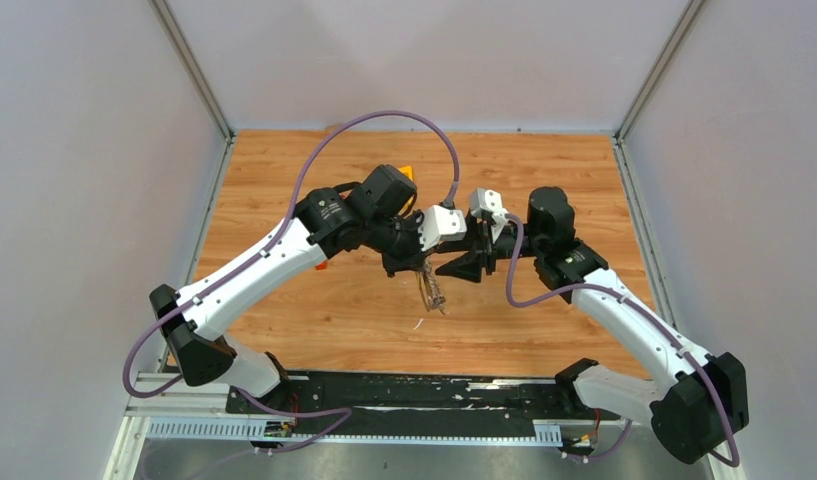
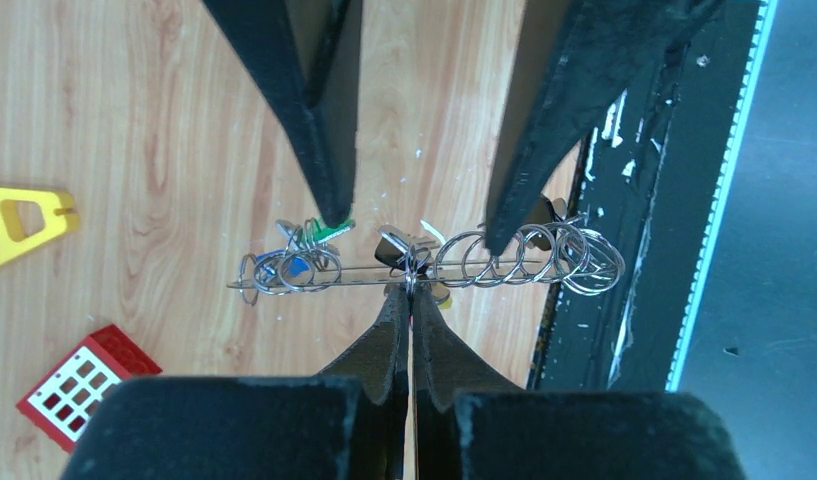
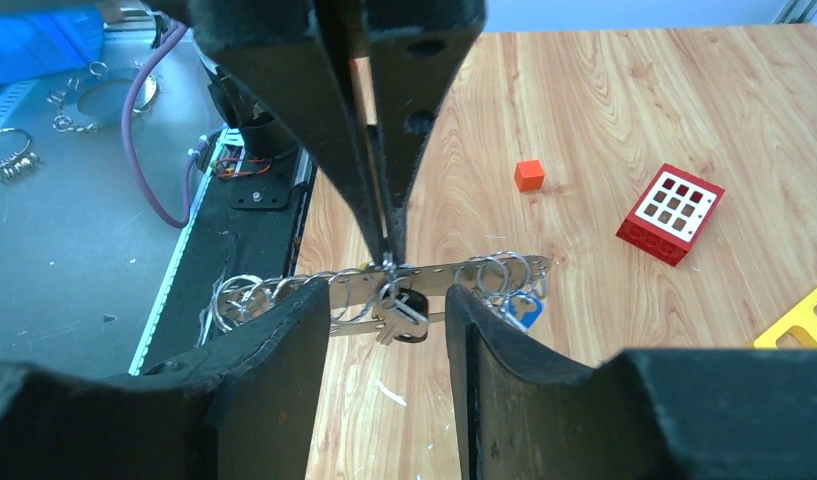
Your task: Put the keys on the keyring
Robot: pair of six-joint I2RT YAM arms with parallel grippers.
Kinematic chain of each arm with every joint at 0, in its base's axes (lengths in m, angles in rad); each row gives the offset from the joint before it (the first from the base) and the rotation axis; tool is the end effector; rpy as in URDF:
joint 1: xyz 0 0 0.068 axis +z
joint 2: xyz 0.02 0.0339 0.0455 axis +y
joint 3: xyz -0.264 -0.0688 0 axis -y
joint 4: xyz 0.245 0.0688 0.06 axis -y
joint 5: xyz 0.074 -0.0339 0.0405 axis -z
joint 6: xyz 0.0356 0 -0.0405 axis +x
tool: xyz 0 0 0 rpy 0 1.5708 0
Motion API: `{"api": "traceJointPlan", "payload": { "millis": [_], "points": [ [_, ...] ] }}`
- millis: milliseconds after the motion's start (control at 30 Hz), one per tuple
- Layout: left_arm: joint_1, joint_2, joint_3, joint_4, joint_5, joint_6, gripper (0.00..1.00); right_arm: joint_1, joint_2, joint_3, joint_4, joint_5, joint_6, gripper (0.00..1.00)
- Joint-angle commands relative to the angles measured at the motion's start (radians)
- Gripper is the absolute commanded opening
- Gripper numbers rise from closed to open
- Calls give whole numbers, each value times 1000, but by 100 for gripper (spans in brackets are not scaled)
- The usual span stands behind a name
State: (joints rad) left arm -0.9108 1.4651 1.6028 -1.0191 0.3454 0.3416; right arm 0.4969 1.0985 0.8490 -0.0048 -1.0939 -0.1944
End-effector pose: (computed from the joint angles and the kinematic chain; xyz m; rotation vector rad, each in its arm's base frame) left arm 0.1713 -0.2404 0.3861 1.5879 1.9288 -0.6688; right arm 0.1955 0.1420 0.3235 -1.3035 1.3026 1.1979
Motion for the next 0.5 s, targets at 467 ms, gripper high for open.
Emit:
{"api": "traceJointPlan", "payload": {
  "millis": [467],
  "points": [
    [-17, -21, 40, 31, 48, -92, 0, 18, 22, -28, 169, -50, 109, 34]
  ]
}}
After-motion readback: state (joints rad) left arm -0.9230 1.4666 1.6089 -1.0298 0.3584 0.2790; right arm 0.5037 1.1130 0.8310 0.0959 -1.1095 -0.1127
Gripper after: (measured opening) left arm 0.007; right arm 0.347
